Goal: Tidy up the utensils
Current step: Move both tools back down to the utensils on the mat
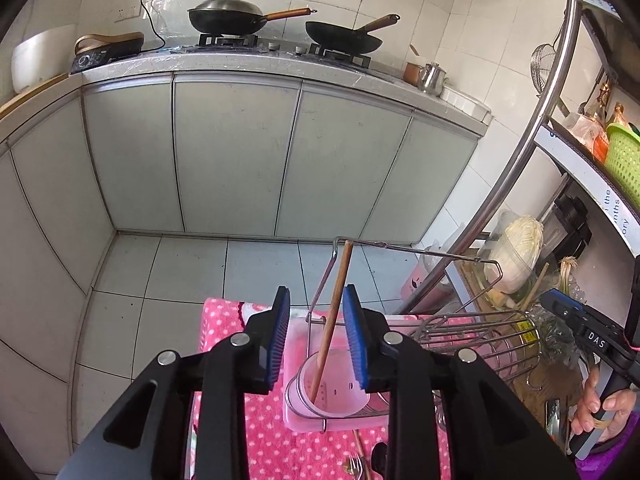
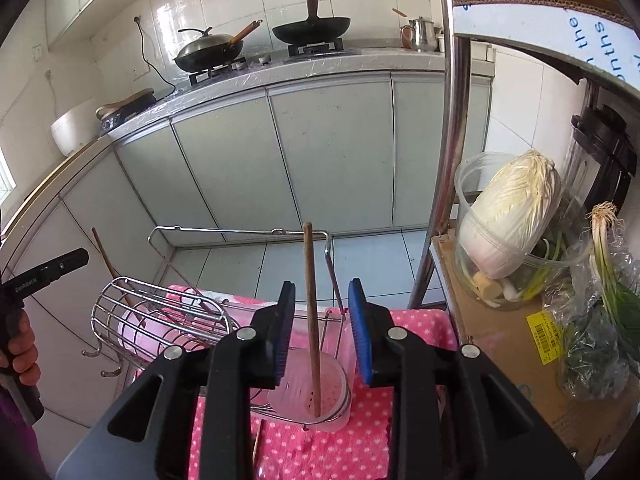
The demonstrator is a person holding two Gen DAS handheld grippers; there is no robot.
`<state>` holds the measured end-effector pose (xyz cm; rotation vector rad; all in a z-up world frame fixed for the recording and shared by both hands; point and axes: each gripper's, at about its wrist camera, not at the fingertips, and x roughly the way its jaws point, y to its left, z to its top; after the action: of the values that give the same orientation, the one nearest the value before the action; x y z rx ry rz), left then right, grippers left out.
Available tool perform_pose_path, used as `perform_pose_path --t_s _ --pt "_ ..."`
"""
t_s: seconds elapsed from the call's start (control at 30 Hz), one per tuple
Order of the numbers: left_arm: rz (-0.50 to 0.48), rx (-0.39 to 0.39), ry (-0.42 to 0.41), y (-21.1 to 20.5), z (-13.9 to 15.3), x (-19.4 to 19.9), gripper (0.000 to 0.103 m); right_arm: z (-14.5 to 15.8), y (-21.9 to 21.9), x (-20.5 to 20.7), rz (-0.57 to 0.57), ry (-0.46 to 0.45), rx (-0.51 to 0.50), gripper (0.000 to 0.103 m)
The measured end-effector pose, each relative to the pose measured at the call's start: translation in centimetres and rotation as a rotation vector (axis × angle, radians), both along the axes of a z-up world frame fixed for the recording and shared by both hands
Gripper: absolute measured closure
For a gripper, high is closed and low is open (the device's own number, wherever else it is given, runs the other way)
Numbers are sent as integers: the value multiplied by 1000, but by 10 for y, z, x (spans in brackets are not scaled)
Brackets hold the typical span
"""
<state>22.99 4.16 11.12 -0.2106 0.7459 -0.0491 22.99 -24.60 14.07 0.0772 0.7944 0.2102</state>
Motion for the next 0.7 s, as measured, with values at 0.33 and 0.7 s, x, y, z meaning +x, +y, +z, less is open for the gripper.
perform_pose_path --t_s 0.33,0.7 --pt "-62 -34 -69 -6 9 -75 77 8 -6 -82 8 -78 27 75" --pt "-176 -88 113 -47 -88 -122 77 -97 12 -132 62 159 148 75"
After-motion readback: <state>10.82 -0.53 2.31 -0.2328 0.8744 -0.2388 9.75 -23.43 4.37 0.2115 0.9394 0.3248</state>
